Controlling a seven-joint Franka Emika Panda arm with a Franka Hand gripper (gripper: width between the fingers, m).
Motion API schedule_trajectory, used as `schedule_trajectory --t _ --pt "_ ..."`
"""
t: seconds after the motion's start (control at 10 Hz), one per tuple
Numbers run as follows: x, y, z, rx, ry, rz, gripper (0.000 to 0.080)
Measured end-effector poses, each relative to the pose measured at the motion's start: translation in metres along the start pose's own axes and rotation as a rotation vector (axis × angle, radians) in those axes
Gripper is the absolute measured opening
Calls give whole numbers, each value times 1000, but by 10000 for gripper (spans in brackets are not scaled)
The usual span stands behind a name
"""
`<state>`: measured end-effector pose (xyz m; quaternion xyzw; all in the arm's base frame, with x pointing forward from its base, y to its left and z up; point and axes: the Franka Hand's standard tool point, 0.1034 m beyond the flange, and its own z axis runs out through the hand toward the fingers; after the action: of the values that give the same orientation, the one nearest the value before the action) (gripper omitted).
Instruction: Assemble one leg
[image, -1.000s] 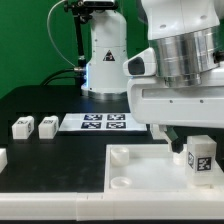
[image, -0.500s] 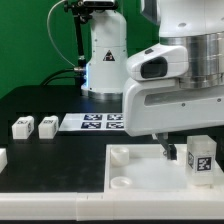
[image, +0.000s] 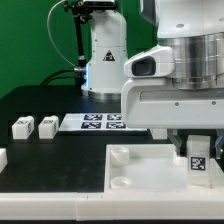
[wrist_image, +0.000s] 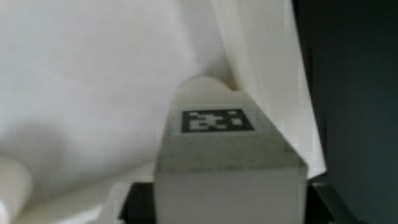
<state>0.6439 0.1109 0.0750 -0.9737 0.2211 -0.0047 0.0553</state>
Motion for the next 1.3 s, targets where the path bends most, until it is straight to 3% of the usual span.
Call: schedule_trajectory --t 0.3,0.5,0.6,0.8,0.9,1.0,1.1,1.3 --pt "-1 1 -2 -27 -7 658 291" --pt "-2 2 1 -24 -10 1089 291" --pt "-2 2 2 -20 0 1151 291" --pt "-3 2 2 -22 1 1104 292" --pt "-4 1 3 -27 6 1040 475" --pt "-8 -4 7 -37 15 828 475" --pt "-11 -9 10 -31 13 660 615" --pt "-8 -5 9 -34 14 477 648"
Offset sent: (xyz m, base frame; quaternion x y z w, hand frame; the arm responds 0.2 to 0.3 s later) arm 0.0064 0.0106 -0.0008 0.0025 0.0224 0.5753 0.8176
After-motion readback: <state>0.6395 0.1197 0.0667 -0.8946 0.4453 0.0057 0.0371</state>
